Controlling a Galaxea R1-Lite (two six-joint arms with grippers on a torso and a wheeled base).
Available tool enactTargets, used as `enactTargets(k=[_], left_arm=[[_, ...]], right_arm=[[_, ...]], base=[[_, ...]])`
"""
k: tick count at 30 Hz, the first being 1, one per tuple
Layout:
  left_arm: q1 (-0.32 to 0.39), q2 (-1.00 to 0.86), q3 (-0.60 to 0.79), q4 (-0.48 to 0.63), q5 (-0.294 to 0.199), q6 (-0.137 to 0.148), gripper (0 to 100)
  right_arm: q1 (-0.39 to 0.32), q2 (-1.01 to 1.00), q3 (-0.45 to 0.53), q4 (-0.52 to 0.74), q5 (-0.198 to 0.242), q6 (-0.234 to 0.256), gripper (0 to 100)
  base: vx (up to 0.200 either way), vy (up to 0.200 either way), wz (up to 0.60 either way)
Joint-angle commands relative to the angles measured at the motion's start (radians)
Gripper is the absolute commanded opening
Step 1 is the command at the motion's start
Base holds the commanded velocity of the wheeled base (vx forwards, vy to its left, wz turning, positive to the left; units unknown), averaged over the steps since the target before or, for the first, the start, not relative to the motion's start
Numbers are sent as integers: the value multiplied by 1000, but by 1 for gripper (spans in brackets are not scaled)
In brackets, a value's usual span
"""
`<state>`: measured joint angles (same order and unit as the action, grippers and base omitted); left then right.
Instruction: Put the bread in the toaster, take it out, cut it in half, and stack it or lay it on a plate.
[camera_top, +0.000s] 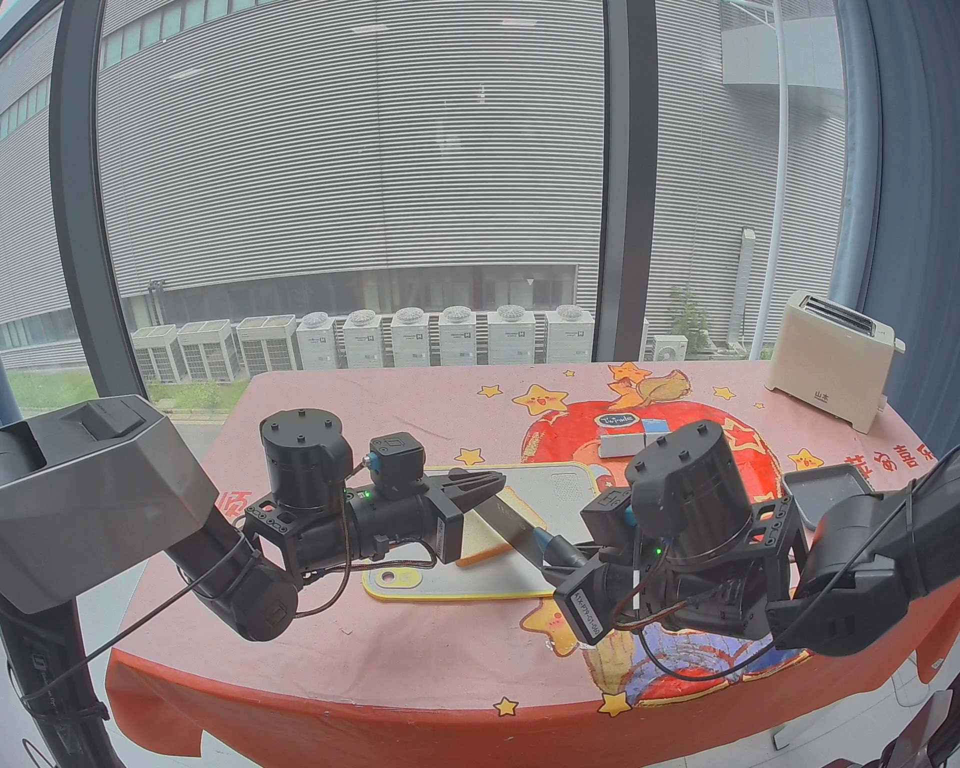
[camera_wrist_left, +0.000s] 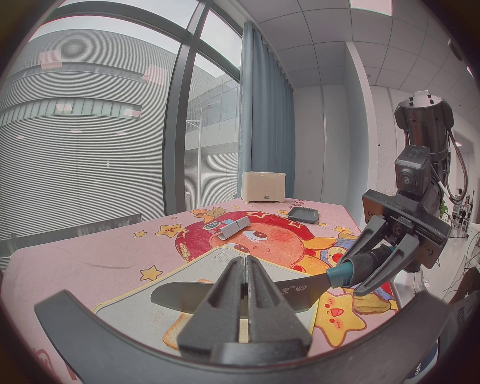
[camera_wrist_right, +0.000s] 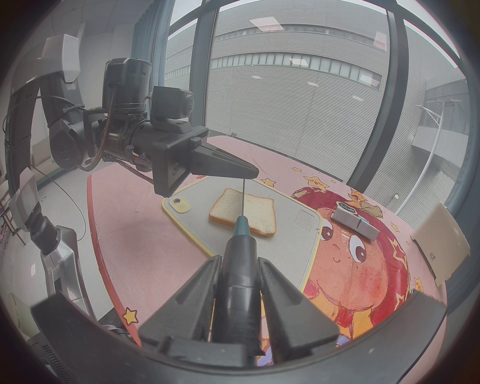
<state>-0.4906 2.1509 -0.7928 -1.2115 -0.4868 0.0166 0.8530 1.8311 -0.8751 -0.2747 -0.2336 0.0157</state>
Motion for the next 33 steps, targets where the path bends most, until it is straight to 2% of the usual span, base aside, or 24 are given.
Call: enactTargets(k=[1, 15, 18, 22, 33], left_arm=[[0, 7, -2, 0, 1, 0, 0], [1, 34, -6, -3, -1, 2, 0], [1, 34, -23, -26, 1, -6, 0], [0, 35, -49, -45, 27, -9, 0], [-17, 87, -46, -46, 28, -9, 0]], right_arm=[[1, 4, -1, 2, -1, 0, 0], [8, 20, 2, 0, -1, 1, 0], [8, 20, 2, 0, -3, 1, 0], [9, 22, 2, 2, -3, 0, 0], [12, 22, 2, 2, -4, 1, 0]], base=[[0, 0, 0], [0, 0, 0], [0, 0, 0], [0, 0, 0], [0, 0, 0]])
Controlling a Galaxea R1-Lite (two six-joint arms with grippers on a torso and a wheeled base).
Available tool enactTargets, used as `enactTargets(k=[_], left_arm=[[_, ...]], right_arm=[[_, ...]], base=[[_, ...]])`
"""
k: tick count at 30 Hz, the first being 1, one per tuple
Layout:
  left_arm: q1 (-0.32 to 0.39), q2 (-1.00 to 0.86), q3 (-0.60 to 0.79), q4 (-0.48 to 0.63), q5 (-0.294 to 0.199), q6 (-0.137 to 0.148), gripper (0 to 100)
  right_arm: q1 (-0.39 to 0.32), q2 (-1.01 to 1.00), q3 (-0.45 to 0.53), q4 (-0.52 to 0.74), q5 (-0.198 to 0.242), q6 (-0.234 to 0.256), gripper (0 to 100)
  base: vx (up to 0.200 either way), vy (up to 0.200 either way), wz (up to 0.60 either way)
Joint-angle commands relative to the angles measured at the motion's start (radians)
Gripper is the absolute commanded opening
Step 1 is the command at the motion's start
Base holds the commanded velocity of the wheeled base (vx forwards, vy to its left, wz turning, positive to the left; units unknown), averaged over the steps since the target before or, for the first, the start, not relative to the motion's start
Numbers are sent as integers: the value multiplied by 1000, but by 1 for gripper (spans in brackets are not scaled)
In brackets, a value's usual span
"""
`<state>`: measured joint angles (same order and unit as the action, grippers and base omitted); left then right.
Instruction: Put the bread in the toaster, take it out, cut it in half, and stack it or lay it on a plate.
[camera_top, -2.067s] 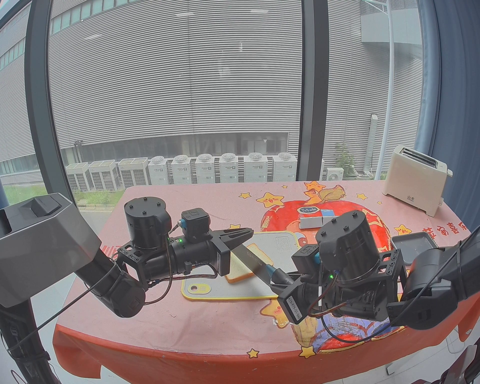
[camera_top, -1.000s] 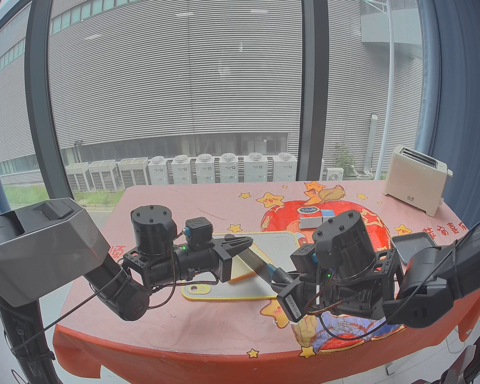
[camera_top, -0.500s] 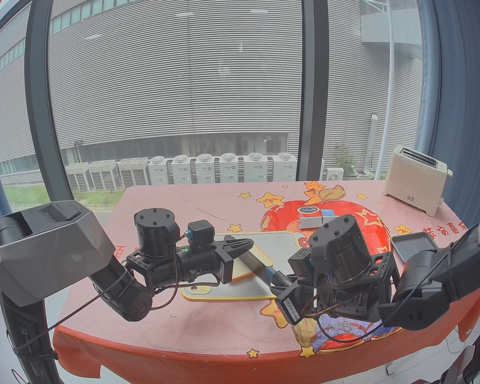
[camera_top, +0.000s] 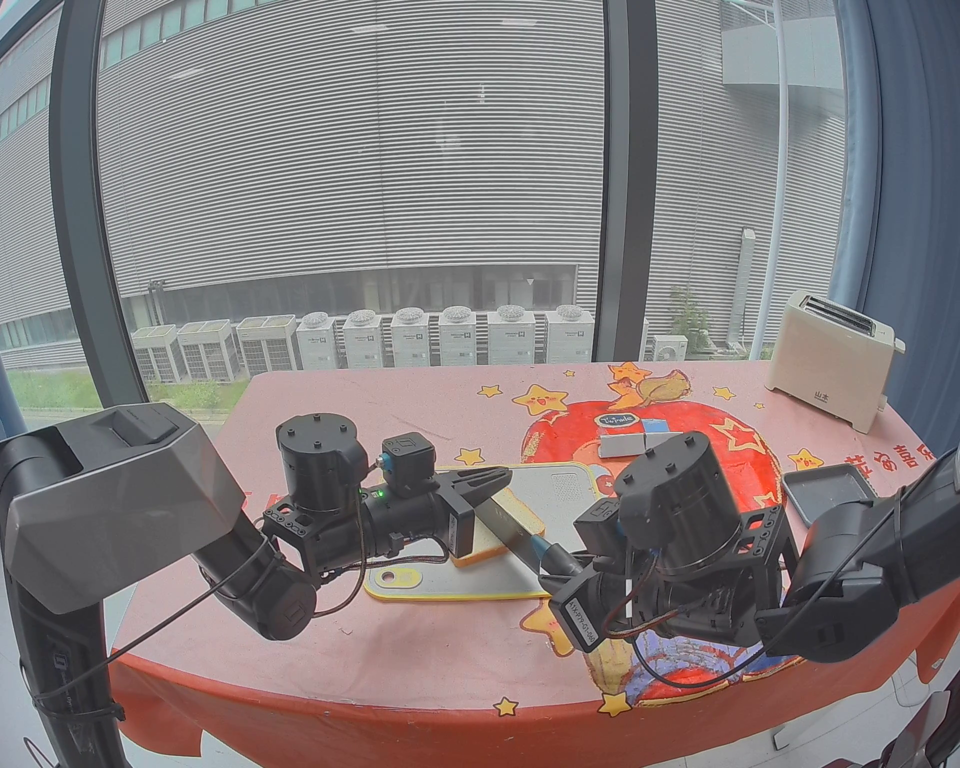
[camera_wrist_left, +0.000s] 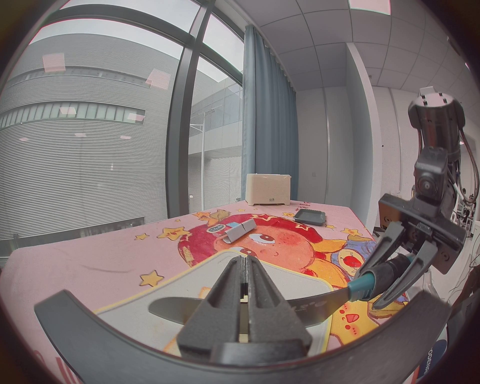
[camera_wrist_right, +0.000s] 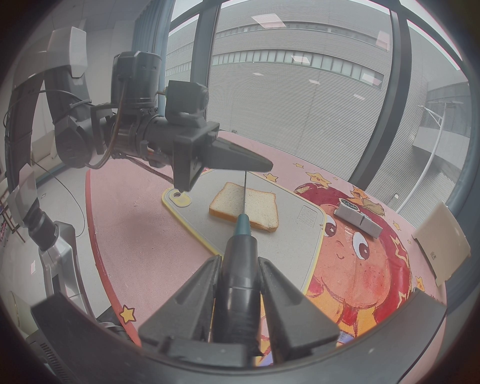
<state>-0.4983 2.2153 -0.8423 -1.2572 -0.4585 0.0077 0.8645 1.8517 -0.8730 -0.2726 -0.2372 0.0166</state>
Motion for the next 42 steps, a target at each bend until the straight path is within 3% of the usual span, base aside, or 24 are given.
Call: enactTargets(k=[1, 42], left_arm=[[-9, 24, 5, -1, 0, 0, 0], [-13, 80, 5, 1, 1, 9, 0]], right_arm=[[1, 3, 0, 0, -1, 0, 0], [-1, 4, 5, 0, -2, 8, 0]], base=[[0, 0, 0], [0, 0, 0]])
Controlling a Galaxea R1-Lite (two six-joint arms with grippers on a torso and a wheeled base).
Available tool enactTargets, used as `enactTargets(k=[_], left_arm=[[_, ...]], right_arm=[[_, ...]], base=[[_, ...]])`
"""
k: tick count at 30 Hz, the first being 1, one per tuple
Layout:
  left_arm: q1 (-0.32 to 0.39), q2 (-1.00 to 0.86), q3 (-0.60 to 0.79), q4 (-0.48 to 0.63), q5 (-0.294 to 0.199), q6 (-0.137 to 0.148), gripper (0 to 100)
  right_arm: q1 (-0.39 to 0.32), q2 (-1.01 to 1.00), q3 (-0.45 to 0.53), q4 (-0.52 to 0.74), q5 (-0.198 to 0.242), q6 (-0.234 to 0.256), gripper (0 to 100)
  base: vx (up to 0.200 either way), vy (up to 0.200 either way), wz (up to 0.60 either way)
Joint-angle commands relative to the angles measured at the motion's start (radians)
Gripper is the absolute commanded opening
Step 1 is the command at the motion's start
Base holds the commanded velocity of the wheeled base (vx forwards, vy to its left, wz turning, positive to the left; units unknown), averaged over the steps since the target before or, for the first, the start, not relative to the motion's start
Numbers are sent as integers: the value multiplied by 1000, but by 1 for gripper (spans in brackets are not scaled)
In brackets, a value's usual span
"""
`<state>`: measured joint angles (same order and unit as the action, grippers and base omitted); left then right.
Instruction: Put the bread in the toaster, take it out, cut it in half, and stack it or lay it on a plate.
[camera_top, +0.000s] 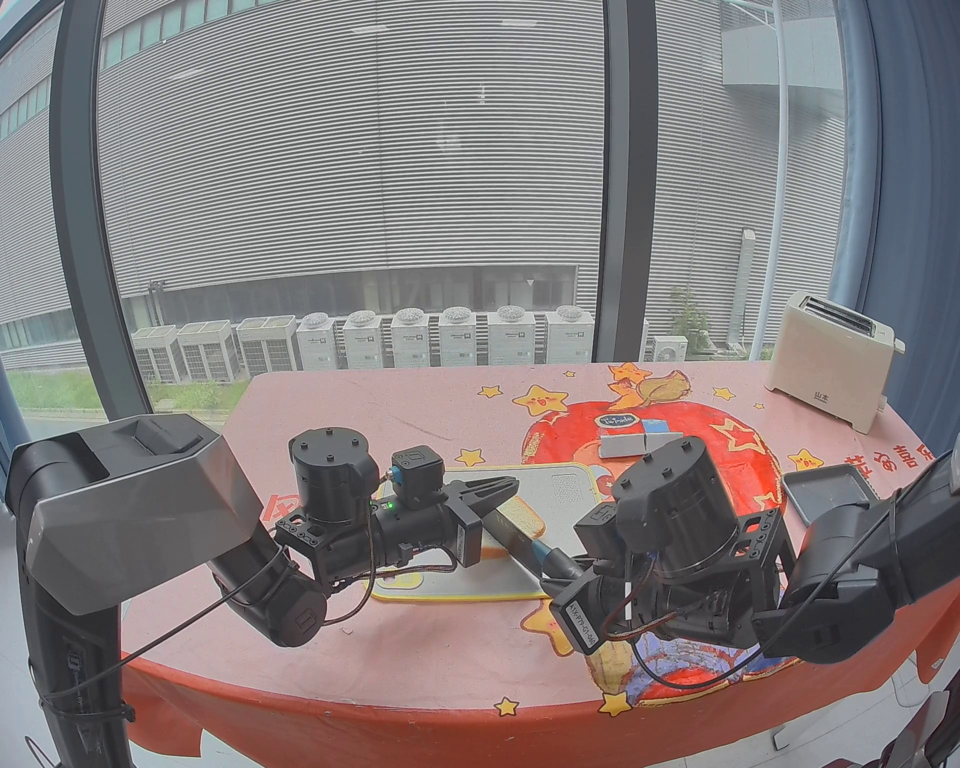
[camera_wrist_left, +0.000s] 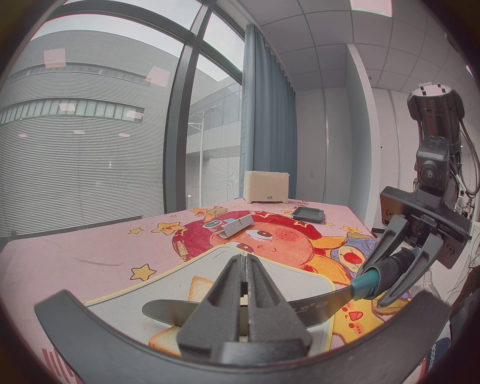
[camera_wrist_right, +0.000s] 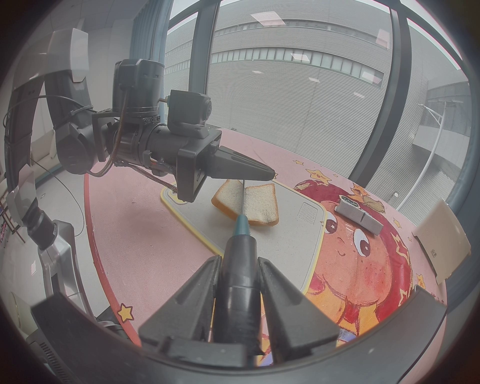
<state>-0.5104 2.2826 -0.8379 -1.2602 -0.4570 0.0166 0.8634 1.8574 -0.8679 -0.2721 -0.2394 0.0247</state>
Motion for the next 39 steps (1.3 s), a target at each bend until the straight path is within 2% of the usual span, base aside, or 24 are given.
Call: enactTargets(k=[1, 39], left_arm=[[0, 12, 0, 4, 0, 0, 0], [-7, 14, -17, 1, 1, -4, 0]], right_arm=[[0, -1, 0, -2, 0, 0, 0], [-3, -6, 17, -15, -6, 1, 0]], base=[[0, 0, 0], [0, 0, 0]])
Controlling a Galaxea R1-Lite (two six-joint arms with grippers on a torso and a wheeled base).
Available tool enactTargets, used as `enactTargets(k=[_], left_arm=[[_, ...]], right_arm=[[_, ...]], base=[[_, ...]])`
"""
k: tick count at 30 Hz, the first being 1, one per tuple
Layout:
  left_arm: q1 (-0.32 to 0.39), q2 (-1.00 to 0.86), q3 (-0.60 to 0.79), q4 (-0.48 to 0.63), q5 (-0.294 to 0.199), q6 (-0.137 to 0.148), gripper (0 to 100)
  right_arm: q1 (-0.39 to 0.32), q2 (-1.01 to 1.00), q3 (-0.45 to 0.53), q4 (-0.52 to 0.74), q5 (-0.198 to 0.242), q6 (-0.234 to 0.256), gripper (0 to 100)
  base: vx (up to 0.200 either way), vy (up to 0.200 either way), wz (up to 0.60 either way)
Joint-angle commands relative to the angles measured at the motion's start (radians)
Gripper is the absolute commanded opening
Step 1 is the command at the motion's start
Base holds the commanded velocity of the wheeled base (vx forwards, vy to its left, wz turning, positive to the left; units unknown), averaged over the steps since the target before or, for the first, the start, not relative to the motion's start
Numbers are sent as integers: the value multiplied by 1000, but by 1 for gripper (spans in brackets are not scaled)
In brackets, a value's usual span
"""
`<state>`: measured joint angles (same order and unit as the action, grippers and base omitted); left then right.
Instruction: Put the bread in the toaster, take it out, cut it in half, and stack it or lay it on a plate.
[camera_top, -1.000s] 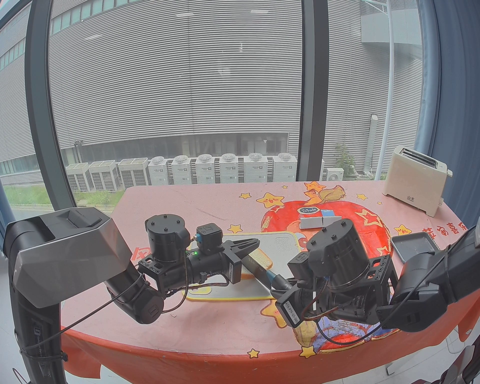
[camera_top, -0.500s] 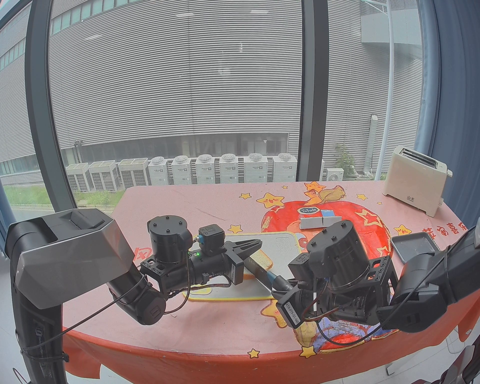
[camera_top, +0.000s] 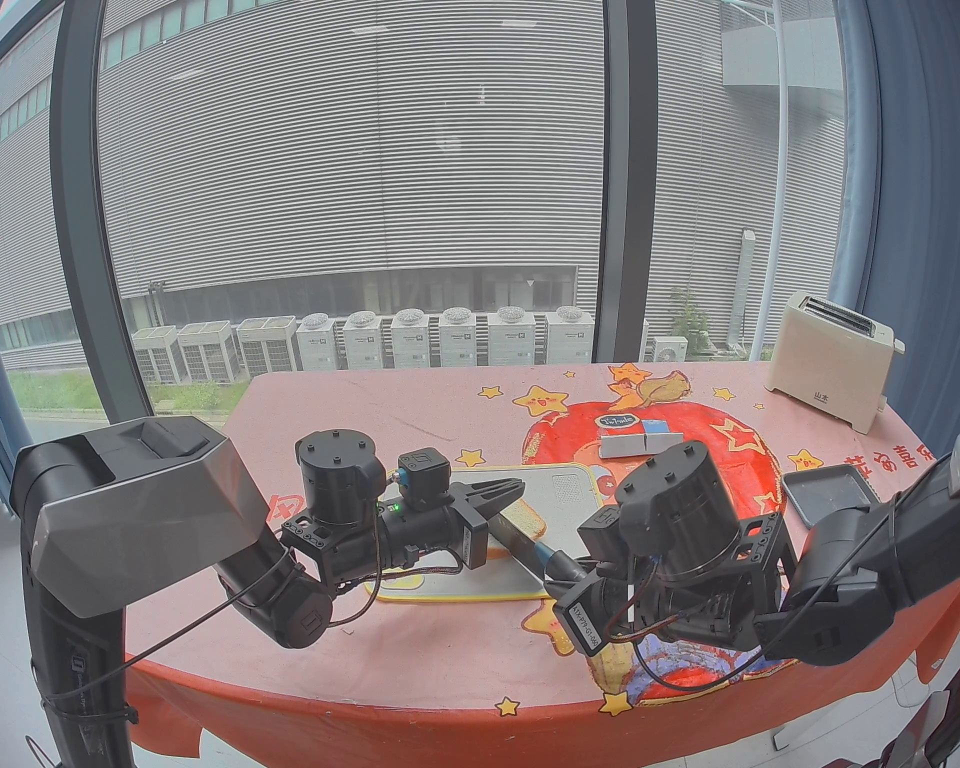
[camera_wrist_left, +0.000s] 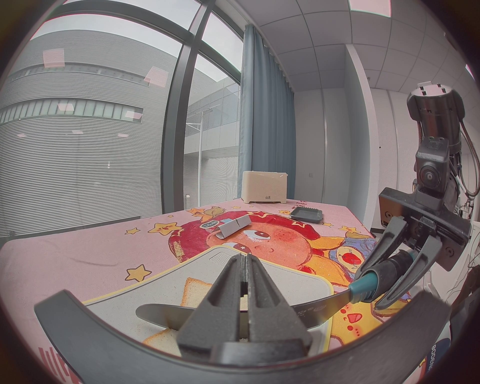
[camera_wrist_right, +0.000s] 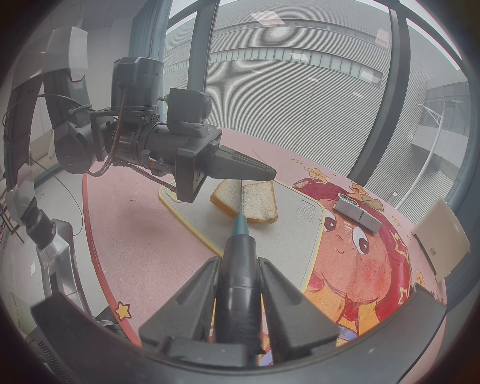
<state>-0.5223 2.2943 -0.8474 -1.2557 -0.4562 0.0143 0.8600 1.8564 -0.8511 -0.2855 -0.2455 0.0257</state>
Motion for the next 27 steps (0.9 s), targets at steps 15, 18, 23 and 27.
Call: enactTargets(k=[15, 18, 23, 27], left_arm=[[50, -21, -59, -5, 11, -8, 0], [59, -22, -73, -5, 14, -14, 0], [82, -25, -104, -5, 24, -34, 0], [82, -32, -108, -4, 27, -39, 0]], right_arm=[[-7, -11, 3, 6, 0, 0, 0], [-9, -11, 3, 6, 0, 2, 0], [-10, -9, 3, 2, 0, 3, 0], [-10, -11, 3, 0, 0, 3, 0]], base=[[0, 0, 0], [0, 0, 0], [0, 0, 0], [0, 0, 0]])
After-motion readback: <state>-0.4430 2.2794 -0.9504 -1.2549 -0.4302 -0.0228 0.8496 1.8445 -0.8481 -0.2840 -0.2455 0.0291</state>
